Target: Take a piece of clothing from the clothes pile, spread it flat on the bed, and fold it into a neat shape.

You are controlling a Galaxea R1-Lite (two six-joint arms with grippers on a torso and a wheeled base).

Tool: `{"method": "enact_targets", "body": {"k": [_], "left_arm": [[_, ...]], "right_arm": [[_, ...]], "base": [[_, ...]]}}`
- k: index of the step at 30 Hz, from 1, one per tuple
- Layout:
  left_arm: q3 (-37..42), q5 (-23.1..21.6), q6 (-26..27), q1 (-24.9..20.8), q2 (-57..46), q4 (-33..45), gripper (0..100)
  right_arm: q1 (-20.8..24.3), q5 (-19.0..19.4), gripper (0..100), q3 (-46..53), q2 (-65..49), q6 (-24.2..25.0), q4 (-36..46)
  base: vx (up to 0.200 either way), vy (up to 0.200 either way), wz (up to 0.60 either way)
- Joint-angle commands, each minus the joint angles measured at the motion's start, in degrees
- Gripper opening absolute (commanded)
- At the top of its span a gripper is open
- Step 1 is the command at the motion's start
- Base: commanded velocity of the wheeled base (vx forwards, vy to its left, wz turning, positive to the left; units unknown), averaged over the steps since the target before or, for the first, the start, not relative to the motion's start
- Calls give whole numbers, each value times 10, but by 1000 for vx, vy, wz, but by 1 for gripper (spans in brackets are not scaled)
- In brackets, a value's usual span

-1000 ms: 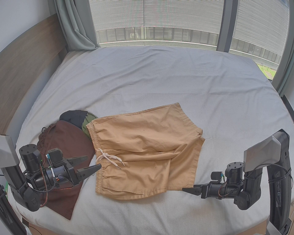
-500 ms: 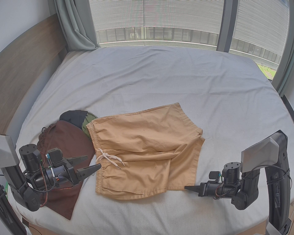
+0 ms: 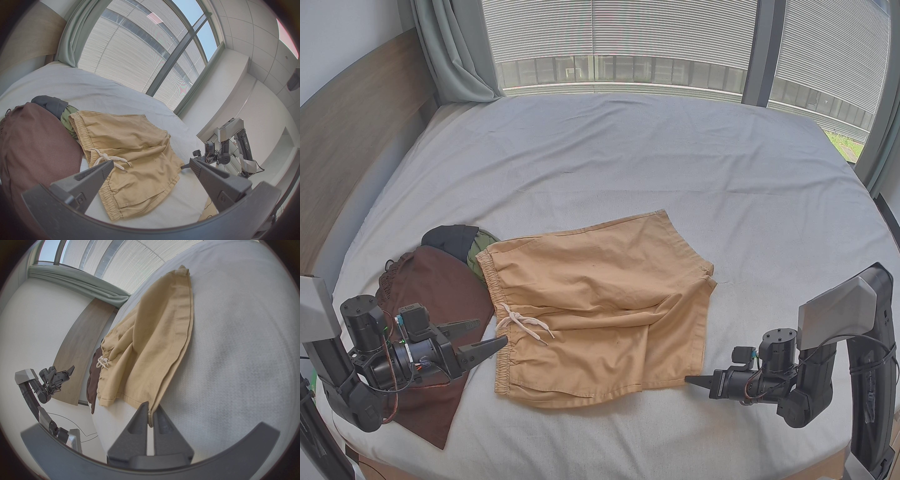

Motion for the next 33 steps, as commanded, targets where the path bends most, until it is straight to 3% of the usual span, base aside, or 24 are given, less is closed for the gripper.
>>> {"method": "enact_targets", "body": {"k": [1, 15, 33], "left_arm": [[1, 0, 0, 0, 12, -1, 100], [-7, 1, -3, -1, 48, -1, 100], [-4, 0, -1, 3, 101, -1, 100]], "right_arm": [[-5, -5, 0, 31, -30, -5, -1], [-65, -5, 0, 87, -53, -62, 0], [-89, -3, 0, 95, -60, -99, 0]], "base": [[0, 0, 0], [0, 0, 0], [0, 0, 0]]}}
